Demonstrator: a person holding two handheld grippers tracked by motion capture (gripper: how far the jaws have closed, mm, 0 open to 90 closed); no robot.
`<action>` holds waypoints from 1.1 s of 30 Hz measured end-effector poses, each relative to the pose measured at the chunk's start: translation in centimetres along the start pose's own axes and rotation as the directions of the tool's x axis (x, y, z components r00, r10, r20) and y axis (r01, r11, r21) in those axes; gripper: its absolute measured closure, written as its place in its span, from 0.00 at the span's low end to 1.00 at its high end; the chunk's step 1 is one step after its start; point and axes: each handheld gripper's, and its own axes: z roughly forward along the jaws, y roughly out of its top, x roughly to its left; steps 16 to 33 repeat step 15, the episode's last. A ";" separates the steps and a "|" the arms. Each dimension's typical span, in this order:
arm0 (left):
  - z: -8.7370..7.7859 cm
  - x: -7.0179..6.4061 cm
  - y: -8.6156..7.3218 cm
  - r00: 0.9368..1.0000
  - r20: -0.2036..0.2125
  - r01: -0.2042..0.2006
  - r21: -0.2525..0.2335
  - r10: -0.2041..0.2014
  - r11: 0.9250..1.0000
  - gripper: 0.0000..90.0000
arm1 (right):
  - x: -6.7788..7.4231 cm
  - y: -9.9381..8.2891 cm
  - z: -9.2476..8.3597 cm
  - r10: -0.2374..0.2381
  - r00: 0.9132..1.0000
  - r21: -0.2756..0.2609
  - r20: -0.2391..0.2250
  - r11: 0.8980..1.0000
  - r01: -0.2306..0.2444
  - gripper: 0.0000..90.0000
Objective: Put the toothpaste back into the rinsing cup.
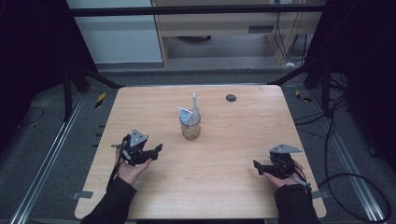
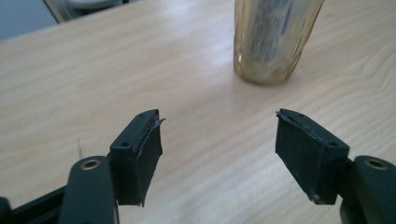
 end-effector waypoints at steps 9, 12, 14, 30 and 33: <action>-1.4 0.9 -3.6 0.999 -0.029 0.045 0.060 -0.043 0.997 0.30 | -0.3 -0.1 0.1 0.004 1.000 0.000 0.013 1.000 -0.004 0.23; -2.1 1.4 -4.1 0.997 -0.045 0.061 0.062 -0.058 0.996 0.30 | -0.3 -0.2 0.1 -0.003 1.000 -0.003 0.018 1.000 0.003 0.23; -2.4 1.6 -4.3 0.996 -0.058 0.065 0.060 -0.062 0.996 0.30 | -0.2 -0.1 0.0 -0.001 1.000 -0.005 0.018 1.000 0.001 0.22; -2.6 1.8 -4.4 0.996 -0.064 0.071 0.057 -0.067 0.996 0.30 | -0.3 -0.1 0.0 -0.006 1.000 -0.007 0.019 1.000 0.006 0.22; -2.6 1.8 -4.4 0.996 -0.064 0.071 0.057 -0.067 0.996 0.30 | -0.3 -0.1 0.0 -0.006 1.000 -0.007 0.019 1.000 0.006 0.22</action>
